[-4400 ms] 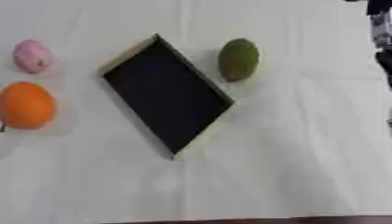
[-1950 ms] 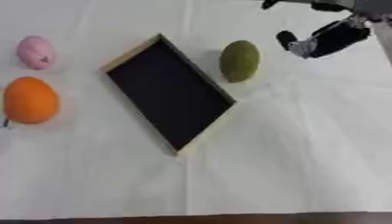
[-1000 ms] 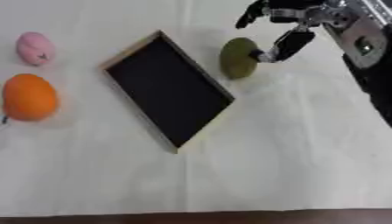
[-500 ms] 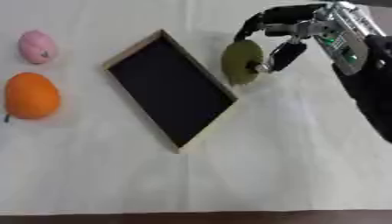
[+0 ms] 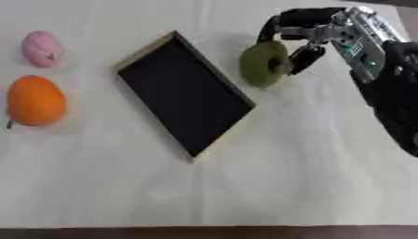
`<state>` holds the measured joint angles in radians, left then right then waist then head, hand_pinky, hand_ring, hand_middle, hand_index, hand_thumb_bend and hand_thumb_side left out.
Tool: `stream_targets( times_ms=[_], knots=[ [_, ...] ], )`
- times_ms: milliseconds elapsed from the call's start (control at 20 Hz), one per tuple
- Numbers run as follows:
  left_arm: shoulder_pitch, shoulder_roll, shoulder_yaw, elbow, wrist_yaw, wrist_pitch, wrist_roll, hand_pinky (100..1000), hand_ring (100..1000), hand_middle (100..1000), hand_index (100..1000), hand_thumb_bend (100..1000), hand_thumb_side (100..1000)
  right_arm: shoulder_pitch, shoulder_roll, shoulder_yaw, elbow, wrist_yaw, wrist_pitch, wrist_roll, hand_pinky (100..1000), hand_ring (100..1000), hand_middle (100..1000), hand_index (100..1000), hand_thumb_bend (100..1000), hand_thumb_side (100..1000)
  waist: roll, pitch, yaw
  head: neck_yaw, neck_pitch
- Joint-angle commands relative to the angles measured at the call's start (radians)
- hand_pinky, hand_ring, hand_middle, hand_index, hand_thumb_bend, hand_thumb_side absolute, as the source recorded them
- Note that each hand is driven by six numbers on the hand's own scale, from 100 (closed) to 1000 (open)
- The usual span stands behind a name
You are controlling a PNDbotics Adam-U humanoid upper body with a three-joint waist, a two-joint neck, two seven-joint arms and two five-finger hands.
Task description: Pick up objects on the table and place them in the box.
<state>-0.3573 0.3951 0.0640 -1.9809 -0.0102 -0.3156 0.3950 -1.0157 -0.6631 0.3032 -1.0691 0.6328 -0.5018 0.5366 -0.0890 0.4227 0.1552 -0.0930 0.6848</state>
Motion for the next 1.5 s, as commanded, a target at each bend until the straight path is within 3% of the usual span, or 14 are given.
stream_targets(
  times_ms=[50, 600, 1000, 1250, 1500],
  knots=[
    [-0.009, 0.009, 0.003, -0.019, 0.002, 0.000, -0.004, 694, 677, 736, 794, 224, 593, -0.007, -0.031, -0.017, -0.050, -0.053, 0.016, -0.011, 870, 688, 521, 625, 100, 100, 0.007, -0.024, -0.002, 0.002, 0.005],
    [-0.006, 0.012, 0.004, -0.019, 0.000, 0.002, -0.004, 694, 677, 737, 794, 220, 594, -0.014, -0.084, -0.047, -0.316, -0.226, 0.066, 0.012, 863, 679, 517, 623, 100, 100, 0.009, -0.029, -0.009, -0.001, 0.011],
    [-0.007, 0.010, 0.004, -0.019, -0.001, 0.004, -0.005, 695, 677, 738, 794, 218, 595, -0.008, -0.093, -0.016, -0.552, -0.351, 0.139, 0.078, 855, 662, 504, 608, 100, 100, 0.007, -0.029, -0.005, -0.006, 0.011],
    [-0.011, 0.009, 0.003, -0.019, 0.001, 0.005, -0.007, 695, 678, 738, 794, 219, 595, -0.015, -0.068, 0.027, -0.606, -0.391, 0.159, 0.133, 859, 661, 507, 611, 100, 100, 0.006, -0.030, 0.001, -0.011, 0.013],
    [-0.012, 0.007, 0.002, -0.019, 0.004, 0.005, -0.009, 695, 678, 739, 794, 219, 594, -0.027, -0.026, 0.069, -0.591, -0.391, 0.160, 0.190, 859, 662, 509, 613, 100, 100, 0.008, -0.031, 0.003, -0.017, 0.010]
  ],
)
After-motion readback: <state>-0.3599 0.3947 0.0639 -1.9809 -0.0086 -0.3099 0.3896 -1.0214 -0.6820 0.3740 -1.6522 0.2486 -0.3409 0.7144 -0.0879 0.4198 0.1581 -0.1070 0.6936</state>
